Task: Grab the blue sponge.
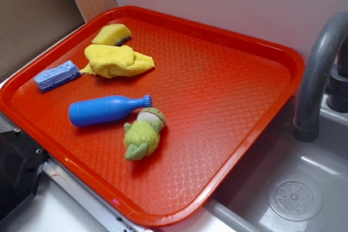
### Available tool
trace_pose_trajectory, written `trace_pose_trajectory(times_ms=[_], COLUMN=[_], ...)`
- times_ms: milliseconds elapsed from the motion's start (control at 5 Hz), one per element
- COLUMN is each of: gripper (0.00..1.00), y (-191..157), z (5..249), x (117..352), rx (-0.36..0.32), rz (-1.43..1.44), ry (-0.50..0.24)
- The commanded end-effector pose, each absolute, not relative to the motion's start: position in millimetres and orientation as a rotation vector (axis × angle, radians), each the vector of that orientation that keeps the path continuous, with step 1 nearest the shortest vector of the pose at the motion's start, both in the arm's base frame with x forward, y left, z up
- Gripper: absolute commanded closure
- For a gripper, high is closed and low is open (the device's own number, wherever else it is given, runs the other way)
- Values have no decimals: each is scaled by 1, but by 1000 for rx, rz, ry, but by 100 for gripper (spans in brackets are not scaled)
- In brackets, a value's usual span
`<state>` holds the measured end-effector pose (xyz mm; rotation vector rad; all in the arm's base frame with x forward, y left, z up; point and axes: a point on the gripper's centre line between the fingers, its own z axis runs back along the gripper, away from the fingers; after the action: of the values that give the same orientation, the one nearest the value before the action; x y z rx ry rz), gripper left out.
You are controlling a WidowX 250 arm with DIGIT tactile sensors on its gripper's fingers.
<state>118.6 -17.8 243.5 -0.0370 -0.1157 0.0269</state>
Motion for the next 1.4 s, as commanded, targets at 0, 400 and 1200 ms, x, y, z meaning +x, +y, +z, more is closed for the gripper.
trace_pose_trajectory(times_ms=[0, 400, 1200], gripper=[0, 0, 0], y=[-18, 25, 92], z=[243, 192, 104], x=[119, 155, 188], rx=[-37, -7, 145], rz=[27, -31, -9], ry=[-116, -84, 39])
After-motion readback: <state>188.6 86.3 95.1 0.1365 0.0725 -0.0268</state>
